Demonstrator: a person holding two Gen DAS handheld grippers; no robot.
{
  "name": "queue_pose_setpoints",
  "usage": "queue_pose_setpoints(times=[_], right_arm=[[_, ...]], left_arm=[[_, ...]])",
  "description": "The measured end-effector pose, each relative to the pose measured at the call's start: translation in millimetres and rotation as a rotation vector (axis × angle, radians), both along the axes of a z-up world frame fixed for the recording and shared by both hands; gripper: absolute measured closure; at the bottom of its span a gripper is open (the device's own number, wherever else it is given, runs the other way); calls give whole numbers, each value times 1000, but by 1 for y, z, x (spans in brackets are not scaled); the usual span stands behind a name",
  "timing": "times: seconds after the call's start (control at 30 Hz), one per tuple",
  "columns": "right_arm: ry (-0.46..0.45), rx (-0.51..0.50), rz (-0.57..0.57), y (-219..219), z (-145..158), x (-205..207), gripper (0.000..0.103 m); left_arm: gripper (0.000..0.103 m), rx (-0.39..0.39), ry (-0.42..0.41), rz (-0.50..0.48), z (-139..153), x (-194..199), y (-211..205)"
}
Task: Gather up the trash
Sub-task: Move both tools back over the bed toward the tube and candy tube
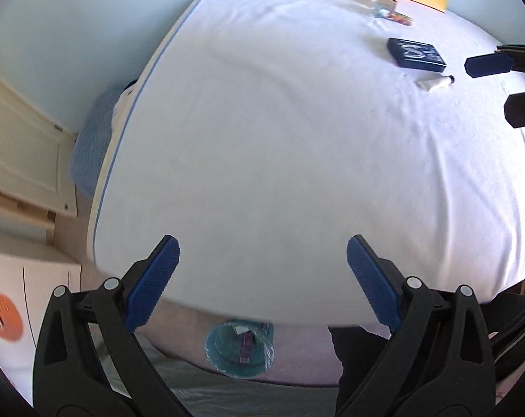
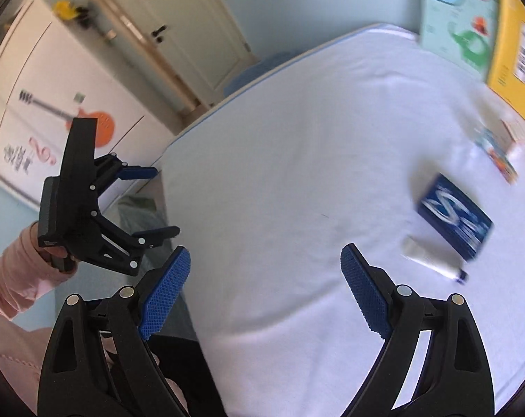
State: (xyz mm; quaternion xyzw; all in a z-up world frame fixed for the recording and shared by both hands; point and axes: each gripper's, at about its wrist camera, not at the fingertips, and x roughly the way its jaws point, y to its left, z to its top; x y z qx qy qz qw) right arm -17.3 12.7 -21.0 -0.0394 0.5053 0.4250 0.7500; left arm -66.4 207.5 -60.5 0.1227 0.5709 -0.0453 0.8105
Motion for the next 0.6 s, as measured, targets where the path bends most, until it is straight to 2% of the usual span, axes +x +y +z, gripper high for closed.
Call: queue_pose_setpoints(times=[0.37, 0.47, 0.6], right_arm=[[56, -2, -260, -105, -16, 26, 15], [69, -12, -352, -119, -20, 33, 15], [100, -3, -553, -131, -32, 34, 15]], left_arm=[[8, -13, -26, -236, 17, 101, -72], [8, 5, -29, -341, 14, 130, -86], [8, 10, -27, -501, 10, 172, -100]])
